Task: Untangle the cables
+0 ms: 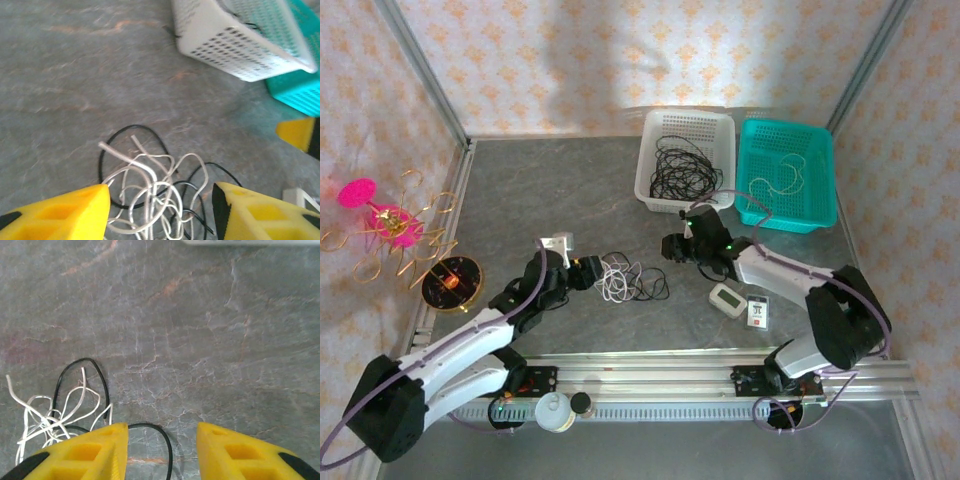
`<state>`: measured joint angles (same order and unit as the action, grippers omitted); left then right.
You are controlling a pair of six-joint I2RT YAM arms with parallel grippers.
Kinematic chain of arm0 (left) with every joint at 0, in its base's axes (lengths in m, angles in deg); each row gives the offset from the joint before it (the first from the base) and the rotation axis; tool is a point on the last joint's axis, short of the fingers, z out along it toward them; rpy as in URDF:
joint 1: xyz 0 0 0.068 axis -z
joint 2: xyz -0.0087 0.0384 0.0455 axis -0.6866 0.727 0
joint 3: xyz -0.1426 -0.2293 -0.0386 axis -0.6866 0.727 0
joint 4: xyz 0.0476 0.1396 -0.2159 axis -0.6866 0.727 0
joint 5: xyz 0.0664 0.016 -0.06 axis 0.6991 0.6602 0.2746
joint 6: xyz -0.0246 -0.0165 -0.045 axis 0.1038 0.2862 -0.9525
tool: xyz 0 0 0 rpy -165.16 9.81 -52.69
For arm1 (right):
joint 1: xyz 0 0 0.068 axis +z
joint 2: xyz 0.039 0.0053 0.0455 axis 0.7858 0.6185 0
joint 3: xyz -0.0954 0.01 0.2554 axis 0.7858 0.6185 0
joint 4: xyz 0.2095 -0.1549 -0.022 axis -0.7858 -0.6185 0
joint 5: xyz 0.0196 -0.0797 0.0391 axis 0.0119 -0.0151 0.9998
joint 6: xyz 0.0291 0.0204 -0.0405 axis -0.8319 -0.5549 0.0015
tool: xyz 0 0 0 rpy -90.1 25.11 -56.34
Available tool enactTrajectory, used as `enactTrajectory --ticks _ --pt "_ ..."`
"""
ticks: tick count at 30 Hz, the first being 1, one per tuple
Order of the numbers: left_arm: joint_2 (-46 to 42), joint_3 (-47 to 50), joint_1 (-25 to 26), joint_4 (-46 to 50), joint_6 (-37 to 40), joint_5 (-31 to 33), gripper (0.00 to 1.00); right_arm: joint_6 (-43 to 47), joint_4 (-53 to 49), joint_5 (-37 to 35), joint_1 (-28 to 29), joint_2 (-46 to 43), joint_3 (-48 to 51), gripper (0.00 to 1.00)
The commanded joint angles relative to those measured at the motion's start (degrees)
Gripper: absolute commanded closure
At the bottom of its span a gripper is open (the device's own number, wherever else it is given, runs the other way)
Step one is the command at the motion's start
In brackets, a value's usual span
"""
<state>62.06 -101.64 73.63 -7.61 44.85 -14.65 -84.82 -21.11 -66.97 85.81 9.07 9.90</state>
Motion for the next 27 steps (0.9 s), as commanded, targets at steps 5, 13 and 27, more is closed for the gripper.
enactTrajectory --ticks 5,13,27 --pt "11.0 -5.6 0.3 0.5 -12.8 5.2 0.48 -1.0 6.0 -0.3 0.3 1.9 -1.7 0.60" --pt "19.0 -7.2 1.8 -6.7 -17.5 6.9 0.47 -1.6 8.3 -0.2 0.3 -0.5 2.8 0.60" --pt "28.2 -10.1 2.0 -15.0 -17.6 9.8 0.59 -1.4 8.0 -0.3 0.3 -4.6 5.4 0.61"
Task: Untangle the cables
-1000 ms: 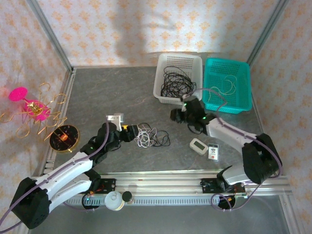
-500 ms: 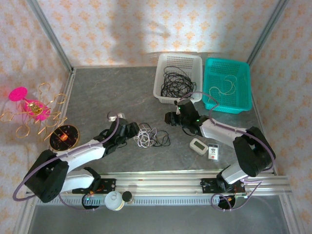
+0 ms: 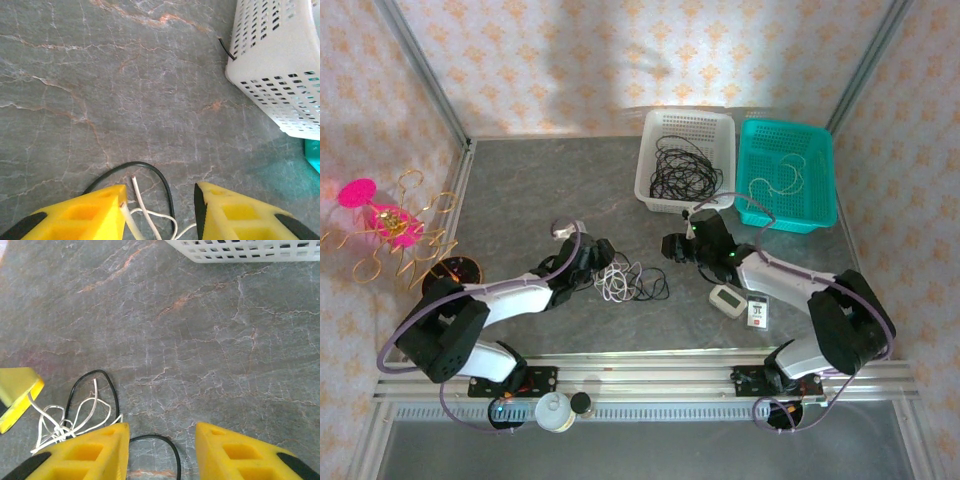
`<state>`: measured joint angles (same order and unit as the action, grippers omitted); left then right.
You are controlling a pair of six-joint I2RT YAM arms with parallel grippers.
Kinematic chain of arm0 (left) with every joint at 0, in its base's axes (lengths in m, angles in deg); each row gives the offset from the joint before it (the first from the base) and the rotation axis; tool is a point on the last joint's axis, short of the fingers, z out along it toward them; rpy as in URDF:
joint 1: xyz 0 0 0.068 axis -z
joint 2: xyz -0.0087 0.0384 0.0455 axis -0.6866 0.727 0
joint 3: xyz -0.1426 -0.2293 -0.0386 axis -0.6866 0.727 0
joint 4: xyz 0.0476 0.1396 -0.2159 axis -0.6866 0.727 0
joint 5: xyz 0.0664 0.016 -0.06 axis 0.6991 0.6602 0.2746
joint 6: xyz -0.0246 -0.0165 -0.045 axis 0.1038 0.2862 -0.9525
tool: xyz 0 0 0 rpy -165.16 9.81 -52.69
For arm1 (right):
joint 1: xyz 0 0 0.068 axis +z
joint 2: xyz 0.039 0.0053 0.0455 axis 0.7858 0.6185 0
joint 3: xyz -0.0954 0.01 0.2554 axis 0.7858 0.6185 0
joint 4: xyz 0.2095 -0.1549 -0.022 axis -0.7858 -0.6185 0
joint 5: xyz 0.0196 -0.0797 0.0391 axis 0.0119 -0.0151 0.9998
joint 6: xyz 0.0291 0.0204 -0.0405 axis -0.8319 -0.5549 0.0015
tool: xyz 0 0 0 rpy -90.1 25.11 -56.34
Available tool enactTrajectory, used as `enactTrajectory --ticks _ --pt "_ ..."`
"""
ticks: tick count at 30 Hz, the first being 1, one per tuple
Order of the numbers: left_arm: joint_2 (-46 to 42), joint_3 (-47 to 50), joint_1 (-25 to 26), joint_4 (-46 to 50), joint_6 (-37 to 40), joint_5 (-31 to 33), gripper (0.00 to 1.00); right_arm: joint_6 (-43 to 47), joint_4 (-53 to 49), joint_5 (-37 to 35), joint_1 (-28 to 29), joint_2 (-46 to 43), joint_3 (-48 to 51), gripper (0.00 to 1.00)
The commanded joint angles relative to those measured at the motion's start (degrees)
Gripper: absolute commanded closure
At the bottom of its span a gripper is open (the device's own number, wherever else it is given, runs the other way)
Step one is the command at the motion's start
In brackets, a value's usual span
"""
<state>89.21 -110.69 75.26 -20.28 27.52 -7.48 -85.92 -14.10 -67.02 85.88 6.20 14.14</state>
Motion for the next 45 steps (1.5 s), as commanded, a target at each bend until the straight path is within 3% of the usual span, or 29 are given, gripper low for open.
enactTrajectory --ticks 1,4,9,10,13,20,22,26,32,37,42,45 --pt "1.4 -1.1 0.4 -2.5 -0.3 2.4 0.59 -0.3 0.9 -0.4 0.2 -2.0 1.2 0.62" --pt "3.2 -1.2 0.4 -3.2 -0.8 2.0 0.63 -0.4 1.1 -0.5 0.2 -2.7 1.5 0.62" --pt "4.3 -0.5 0.5 -7.7 0.0 1.9 0.97 -0.1 1.6 -0.1 0.2 -3.8 1.9 0.62" --pt "4.0 -0.5 0.7 -8.0 0.5 2.2 1.00 0.6 2.7 0.8 0.2 -4.2 2.4 0.62" --pt "1.6 -1.1 2.2 -9.0 3.6 3.9 1.00 2.6 10.9 6.8 0.3 -6.7 6.4 0.59" --pt "-7.8 -3.3 4.9 -7.6 8.9 0.0 1.00 7.7 50.3 25.3 1.3 -11.3 22.4 0.48" --pt "-10.5 -4.1 5.6 -6.4 9.6 -1.0 1.00 11.7 56.2 28.2 3.5 -10.9 23.1 0.46" --pt "-14.6 -6.3 6.8 -4.8 10.7 -4.3 1.00 17.6 57.8 28.4 6.6 -5.8 18.4 0.45" --pt "-15.7 -11.2 9.1 0.5 11.8 -6.7 1.00 15.9 71.1 24.7 7.6 3.5 14.5 0.45" --pt "-14.9 -14.2 11.2 2.4 12.9 -6.5 1.00 18.2 71.5 22.4 9.0 9.2 10.1 0.46" --pt "-13.9 -16.7 12.6 3.0 12.8 -6.9 1.00 17.4 69.0 13.8 9.0 14.2 7.6 0.49" --pt "-14.1 -18.4 13.1 3.7 12.8 -6.6 1.00 16.4 69.6 13.4 9.0 17.9 7.8 0.50"
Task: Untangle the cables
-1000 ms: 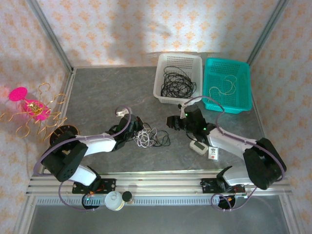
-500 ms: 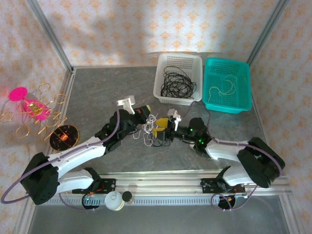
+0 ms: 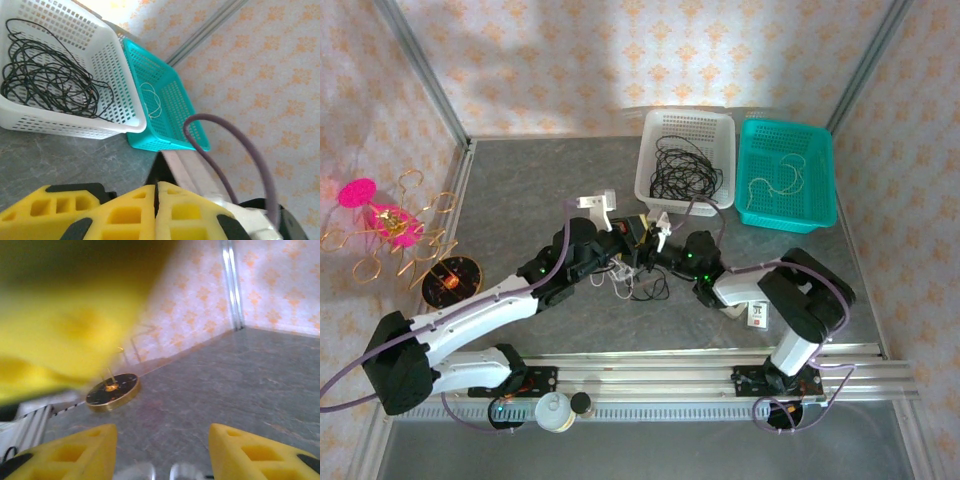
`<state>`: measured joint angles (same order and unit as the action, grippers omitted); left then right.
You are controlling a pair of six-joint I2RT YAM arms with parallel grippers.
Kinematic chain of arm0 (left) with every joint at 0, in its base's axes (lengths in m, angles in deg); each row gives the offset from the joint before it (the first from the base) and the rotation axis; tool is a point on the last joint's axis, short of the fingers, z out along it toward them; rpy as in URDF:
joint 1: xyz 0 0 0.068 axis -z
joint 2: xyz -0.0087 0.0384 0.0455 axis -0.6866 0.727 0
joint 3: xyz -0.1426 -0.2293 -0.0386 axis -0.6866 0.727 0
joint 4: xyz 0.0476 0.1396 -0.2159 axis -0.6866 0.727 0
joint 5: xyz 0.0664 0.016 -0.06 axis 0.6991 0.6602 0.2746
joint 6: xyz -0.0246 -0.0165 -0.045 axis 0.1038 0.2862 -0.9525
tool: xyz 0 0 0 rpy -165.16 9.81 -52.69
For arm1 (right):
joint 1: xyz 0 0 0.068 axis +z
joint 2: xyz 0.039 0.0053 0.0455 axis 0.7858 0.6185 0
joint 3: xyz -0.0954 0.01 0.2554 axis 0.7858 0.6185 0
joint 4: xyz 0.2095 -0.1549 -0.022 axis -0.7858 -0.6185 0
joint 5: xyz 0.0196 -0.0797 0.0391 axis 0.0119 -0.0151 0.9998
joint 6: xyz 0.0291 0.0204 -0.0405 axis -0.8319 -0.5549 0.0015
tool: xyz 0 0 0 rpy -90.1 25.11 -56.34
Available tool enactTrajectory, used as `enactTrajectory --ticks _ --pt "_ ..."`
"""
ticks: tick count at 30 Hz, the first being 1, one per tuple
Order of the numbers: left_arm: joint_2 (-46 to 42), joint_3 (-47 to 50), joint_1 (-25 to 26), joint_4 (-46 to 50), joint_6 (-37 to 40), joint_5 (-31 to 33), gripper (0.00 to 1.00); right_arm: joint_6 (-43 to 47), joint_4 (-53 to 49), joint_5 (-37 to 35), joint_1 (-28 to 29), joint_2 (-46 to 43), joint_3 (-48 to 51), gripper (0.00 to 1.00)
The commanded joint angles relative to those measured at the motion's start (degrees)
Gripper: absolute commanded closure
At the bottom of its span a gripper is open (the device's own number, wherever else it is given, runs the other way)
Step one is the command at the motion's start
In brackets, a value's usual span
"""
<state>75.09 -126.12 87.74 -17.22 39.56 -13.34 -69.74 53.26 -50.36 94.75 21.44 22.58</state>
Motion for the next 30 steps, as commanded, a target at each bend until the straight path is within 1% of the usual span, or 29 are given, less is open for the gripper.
enactTrajectory --ticks 1,3,5,6,10,13,15,20,22,24,30 --pt "-0.2 -3.5 0.8 0.8 0.9 -0.7 1.00 -0.5 2.7 -3.5 0.2 3.8 -0.3 0.50" --pt "-0.7 -4.3 0.9 0.8 0.9 -0.5 1.00 -2.1 3.9 -3.7 0.1 5.9 0.4 0.56" --pt "-1.4 -5.1 0.9 0.9 1.3 0.0 1.00 -3.6 4.0 -2.9 0.2 8.1 0.6 0.65" --pt "-1.6 -5.7 0.9 1.2 1.7 0.3 1.00 -4.2 4.4 -2.5 0.2 8.9 0.9 0.67" --pt "-2.5 -10.0 0.9 4.3 4.8 1.7 1.00 -5.4 6.8 -2.7 0.2 11.5 3.2 0.67" --pt "-2.9 -13.4 0.9 6.4 6.0 4.0 1.00 -5.6 7.1 -3.3 0.3 12.6 4.4 0.67" --pt "-3.3 -15.3 1.0 7.3 6.1 6.0 1.00 -6.2 6.9 -3.8 0.3 13.2 4.4 0.70" --pt "-2.9 -22.5 1.0 10.5 10.4 6.6 1.00 -7.0 7.1 -4.1 0.4 15.2 4.1 0.74" --pt "-2.5 -25.1 0.9 11.7 11.8 6.3 1.00 -7.3 7.0 -4.8 0.4 15.6 3.9 0.80" --pt "-2.0 -27.5 0.9 12.8 12.9 6.3 1.00 -7.3 6.5 -5.6 0.4 15.8 3.7 0.83" --pt "-0.6 -34.0 1.0 15.0 16.5 5.8 1.00 -7.3 5.6 -7.6 0.4 16.3 3.8 0.87"
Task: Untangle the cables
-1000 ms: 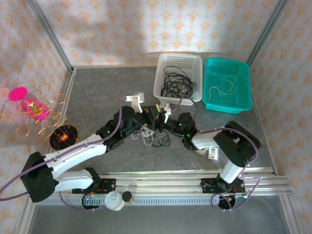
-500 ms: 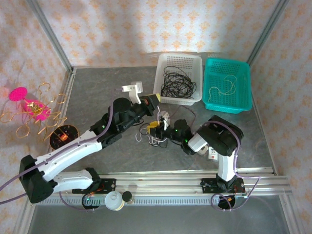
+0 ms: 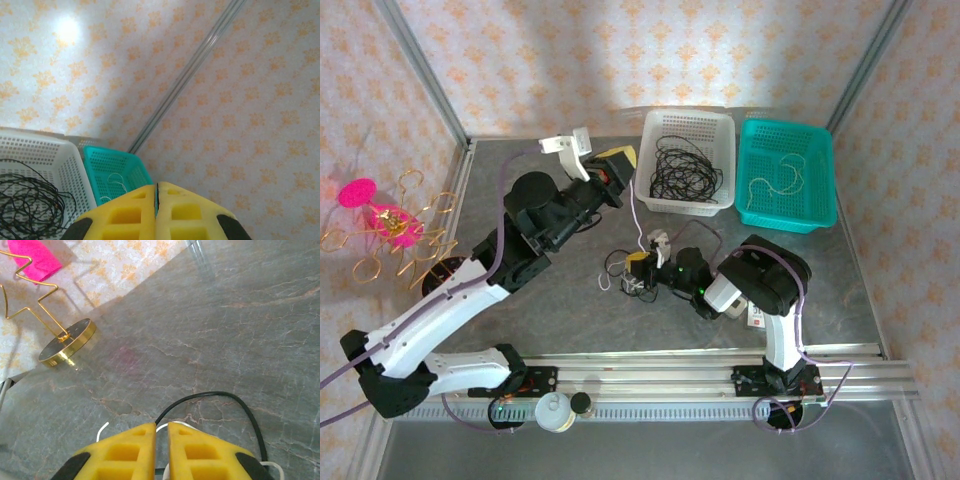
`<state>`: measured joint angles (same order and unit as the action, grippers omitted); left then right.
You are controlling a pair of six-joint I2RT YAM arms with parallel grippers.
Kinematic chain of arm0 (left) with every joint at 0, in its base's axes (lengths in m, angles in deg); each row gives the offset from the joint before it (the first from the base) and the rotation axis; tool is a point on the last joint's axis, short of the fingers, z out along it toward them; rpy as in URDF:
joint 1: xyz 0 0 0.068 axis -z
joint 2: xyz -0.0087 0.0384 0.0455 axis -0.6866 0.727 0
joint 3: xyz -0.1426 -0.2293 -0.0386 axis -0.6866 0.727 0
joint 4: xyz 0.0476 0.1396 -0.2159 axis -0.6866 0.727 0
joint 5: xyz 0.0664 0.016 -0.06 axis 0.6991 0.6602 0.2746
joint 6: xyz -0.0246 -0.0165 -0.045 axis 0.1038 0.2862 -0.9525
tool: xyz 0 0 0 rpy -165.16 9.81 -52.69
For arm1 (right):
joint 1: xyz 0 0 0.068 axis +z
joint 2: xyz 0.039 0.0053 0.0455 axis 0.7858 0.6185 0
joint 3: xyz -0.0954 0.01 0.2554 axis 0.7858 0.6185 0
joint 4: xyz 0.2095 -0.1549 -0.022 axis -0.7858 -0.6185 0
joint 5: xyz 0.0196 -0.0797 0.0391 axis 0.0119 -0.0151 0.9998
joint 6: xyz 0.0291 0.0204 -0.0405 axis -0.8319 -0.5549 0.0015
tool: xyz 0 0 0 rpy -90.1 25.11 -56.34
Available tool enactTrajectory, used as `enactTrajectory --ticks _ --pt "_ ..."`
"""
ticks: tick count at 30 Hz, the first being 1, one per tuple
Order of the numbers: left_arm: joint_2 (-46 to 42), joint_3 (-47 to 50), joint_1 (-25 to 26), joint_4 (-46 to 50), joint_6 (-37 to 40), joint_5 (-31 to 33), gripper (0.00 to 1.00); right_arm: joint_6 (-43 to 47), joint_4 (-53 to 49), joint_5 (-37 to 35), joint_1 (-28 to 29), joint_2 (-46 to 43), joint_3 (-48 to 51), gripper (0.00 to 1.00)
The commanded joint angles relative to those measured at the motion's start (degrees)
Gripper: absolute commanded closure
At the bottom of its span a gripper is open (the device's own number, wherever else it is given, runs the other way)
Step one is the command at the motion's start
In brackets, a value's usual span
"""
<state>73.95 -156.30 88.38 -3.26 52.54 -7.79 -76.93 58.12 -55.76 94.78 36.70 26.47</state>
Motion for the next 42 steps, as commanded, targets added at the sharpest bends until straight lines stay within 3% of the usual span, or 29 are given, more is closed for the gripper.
enactTrajectory --ticks 1,7,11,19,24,37,42 --pt "0.9 -5.3 0.3 1.6 4.3 0.3 1.00 -0.2 0.5 -2.4 0.3 1.2 0.1 0.87" --pt "2.5 -12.5 0.3 3.2 8.5 1.0 1.00 -0.7 0.7 -3.6 0.3 2.1 0.1 0.86" --pt "3.4 -15.6 0.3 3.2 10.8 1.4 1.00 -0.4 0.1 -4.1 0.3 1.7 -0.1 0.78" --pt "5.0 -22.1 0.3 1.4 15.5 2.0 1.00 -0.5 -1.3 -4.0 0.3 2.3 -0.7 0.84" --pt "6.2 -27.2 0.3 0.6 19.1 2.6 1.00 -0.6 -2.0 -4.7 0.3 3.1 -1.1 0.79" --pt "6.7 -31.1 0.3 -12.1 26.3 0.4 1.00 -1.2 -5.1 -7.3 0.3 5.1 -2.2 0.71" --pt "7.7 -31.1 0.3 -17.3 31.7 5.7 1.00 -1.9 -5.1 -7.8 0.3 5.7 -2.4 0.71"
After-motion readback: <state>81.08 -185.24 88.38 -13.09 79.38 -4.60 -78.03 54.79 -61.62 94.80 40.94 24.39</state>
